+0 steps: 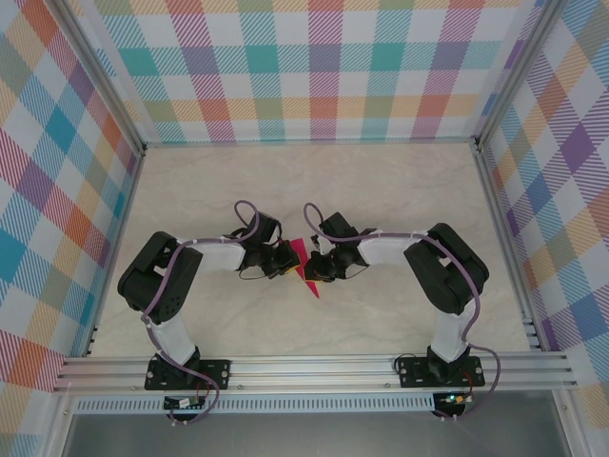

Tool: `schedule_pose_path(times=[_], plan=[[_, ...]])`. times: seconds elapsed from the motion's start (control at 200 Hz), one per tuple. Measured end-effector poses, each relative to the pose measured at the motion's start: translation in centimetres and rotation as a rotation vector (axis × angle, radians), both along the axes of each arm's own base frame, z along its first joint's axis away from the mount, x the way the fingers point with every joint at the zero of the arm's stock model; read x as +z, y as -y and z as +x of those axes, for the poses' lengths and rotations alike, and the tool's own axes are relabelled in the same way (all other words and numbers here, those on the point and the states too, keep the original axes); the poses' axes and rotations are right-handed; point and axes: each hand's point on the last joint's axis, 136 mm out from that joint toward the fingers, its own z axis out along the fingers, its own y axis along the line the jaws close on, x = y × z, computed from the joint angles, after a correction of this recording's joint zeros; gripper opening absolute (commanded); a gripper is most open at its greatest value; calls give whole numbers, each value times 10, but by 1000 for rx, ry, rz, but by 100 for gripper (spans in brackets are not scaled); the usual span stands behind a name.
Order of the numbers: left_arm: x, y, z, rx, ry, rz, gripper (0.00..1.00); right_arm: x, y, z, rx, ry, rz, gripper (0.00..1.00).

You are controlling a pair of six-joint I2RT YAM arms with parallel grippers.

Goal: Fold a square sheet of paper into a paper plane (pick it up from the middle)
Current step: Fold the wing for the fifth time at the center of the table.

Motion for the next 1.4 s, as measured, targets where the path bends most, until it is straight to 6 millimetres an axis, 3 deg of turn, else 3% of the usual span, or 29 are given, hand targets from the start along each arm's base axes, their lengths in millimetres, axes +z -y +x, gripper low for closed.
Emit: schedule_pose_path(times=[0.27,0.685,0.955,1.155,1.4], plan=[[0,0,0,0,-5,3,9,-1,2,-4,12,4,4,13],[0,0,0,0,-5,3,9,5,22,-52,82,-21,-19,12],[0,0,0,0,-5,3,9,31,0,-19,60,87,14,11],[0,0,0,0,-5,2,9,15,-7,-3,38,96,-18,11],[0,1,0,-5,-4,1,9,-1,-7,0,21,69,-51,9]])
